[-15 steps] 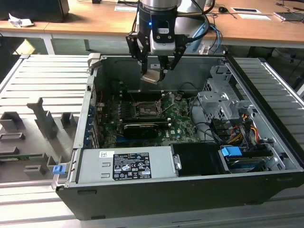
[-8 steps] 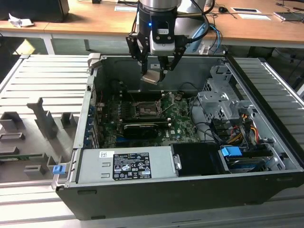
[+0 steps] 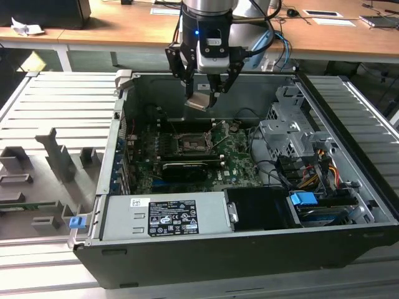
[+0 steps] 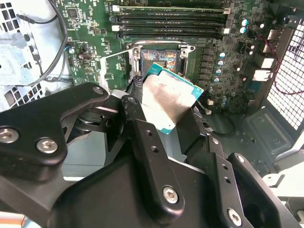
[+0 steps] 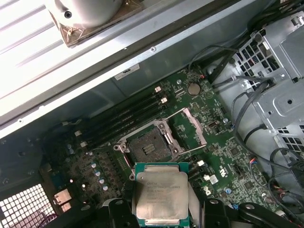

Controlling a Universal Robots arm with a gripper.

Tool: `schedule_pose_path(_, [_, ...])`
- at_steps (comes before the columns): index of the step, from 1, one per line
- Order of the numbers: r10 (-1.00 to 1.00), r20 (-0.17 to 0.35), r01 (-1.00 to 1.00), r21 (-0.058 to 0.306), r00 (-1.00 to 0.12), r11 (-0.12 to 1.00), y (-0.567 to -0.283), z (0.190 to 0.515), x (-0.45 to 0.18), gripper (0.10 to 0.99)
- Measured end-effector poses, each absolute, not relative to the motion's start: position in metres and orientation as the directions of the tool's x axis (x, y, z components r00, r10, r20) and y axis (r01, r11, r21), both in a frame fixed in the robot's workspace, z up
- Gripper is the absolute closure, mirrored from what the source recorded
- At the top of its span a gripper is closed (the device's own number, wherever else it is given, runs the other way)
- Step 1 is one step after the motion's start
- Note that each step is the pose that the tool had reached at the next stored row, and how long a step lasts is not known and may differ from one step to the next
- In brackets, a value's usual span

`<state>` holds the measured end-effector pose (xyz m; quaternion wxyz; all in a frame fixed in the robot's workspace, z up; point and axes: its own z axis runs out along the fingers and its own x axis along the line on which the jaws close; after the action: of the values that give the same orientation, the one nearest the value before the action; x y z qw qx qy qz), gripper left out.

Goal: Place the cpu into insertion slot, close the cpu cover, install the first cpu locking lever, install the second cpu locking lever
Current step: 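Place the cpu into insertion slot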

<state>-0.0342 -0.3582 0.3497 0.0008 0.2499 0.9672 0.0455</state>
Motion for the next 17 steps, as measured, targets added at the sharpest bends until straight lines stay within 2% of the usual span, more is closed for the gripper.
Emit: schedule_pose_path(17, [0.486,0.022,0.486,0.088,-0.874,0.869,-0.3582,0.3474,-0.0342,0.561])
